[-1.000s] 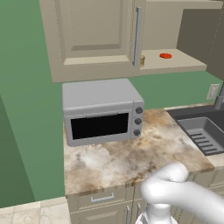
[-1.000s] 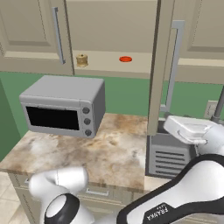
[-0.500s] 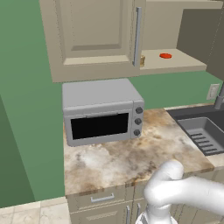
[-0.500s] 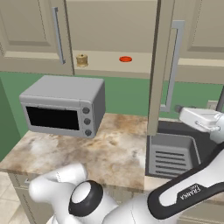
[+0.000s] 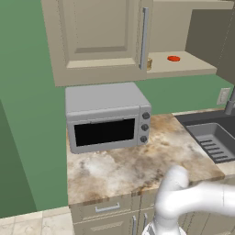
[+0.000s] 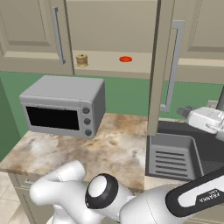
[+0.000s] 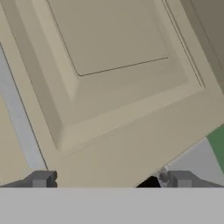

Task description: Pick the candle and candle from the dining table and place them in the open cabinet. Close the cabinet after placing the objects.

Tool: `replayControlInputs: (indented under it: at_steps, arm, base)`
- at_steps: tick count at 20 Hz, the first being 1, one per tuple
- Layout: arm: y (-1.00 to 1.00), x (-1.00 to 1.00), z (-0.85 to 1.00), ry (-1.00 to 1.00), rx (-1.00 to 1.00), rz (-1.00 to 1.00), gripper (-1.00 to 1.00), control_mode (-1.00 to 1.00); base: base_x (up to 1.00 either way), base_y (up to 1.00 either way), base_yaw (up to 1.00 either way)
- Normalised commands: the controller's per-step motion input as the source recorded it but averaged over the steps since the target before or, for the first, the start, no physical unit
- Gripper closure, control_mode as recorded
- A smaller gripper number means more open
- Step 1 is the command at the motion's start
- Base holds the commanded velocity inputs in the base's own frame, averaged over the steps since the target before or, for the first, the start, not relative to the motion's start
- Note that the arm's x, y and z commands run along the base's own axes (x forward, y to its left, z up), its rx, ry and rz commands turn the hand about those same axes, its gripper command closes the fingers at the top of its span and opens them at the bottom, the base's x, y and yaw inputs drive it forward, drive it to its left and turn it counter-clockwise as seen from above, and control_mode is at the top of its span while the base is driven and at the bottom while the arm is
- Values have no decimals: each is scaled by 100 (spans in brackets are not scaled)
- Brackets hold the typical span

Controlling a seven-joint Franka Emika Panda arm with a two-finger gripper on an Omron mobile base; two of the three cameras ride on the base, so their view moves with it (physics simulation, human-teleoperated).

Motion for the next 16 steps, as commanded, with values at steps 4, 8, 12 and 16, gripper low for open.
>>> replayControlInputs:
  at_steps: [4,8,12,16]
  arm:
    - [51,0,0,-11,0,2,-100,-100]
    - [45,25,0,-15,0,0,-100,-100]
    - [49,8,0,-15,0,0,-100,-100]
    - [53,0,0,-13,0,0,-100,-100]
  base:
    - [0,0,0]
    - [0,0,0]
    - [0,0,0]
    - [0,0,0]
